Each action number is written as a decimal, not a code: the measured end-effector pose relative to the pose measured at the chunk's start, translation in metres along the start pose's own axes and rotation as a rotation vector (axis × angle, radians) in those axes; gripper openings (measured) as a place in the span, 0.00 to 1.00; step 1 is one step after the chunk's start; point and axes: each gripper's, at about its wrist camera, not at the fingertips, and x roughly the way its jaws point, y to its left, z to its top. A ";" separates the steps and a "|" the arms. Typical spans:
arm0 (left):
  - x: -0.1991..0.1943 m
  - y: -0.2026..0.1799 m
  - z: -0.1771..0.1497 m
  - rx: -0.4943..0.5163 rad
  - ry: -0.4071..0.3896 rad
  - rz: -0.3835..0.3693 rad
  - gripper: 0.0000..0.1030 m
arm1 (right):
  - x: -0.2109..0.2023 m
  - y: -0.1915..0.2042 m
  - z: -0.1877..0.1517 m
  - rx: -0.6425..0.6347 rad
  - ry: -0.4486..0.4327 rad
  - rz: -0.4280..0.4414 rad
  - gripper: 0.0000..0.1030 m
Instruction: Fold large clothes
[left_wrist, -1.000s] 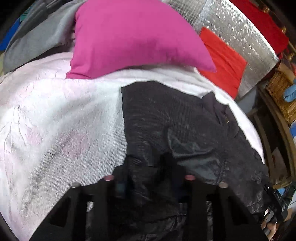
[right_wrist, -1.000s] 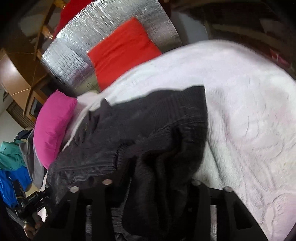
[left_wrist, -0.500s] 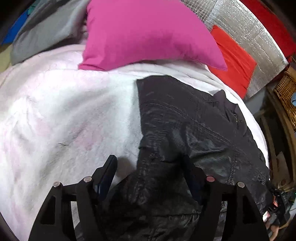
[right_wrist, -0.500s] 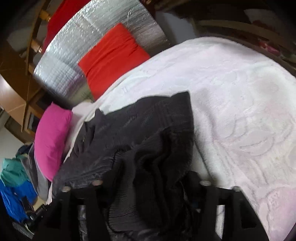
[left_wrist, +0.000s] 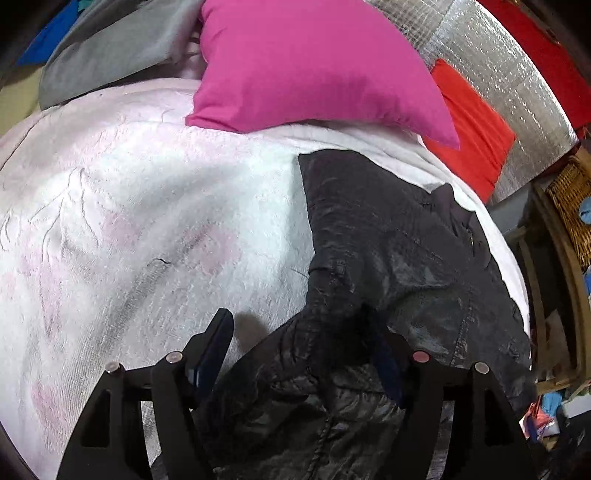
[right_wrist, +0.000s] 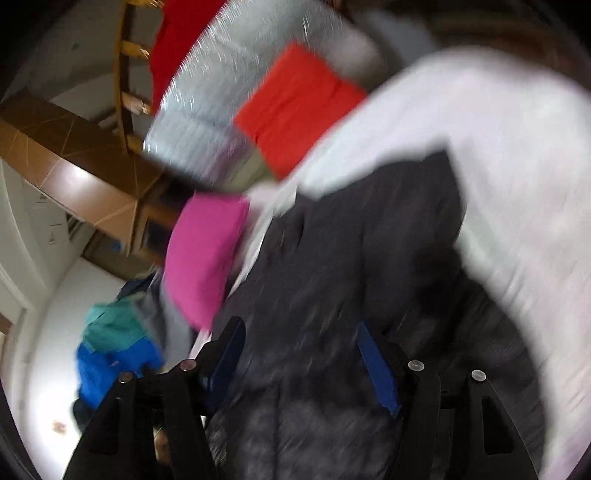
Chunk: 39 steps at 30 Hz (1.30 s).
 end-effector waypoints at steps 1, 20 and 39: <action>0.003 0.000 -0.001 -0.003 0.009 -0.004 0.70 | 0.013 -0.004 -0.005 0.030 0.040 0.001 0.65; -0.003 -0.040 -0.016 0.213 -0.105 0.187 0.70 | 0.059 0.014 -0.006 -0.199 -0.038 -0.326 0.36; -0.137 -0.005 -0.124 0.364 -0.317 0.177 0.72 | -0.111 0.044 -0.114 -0.564 -0.340 -0.304 0.75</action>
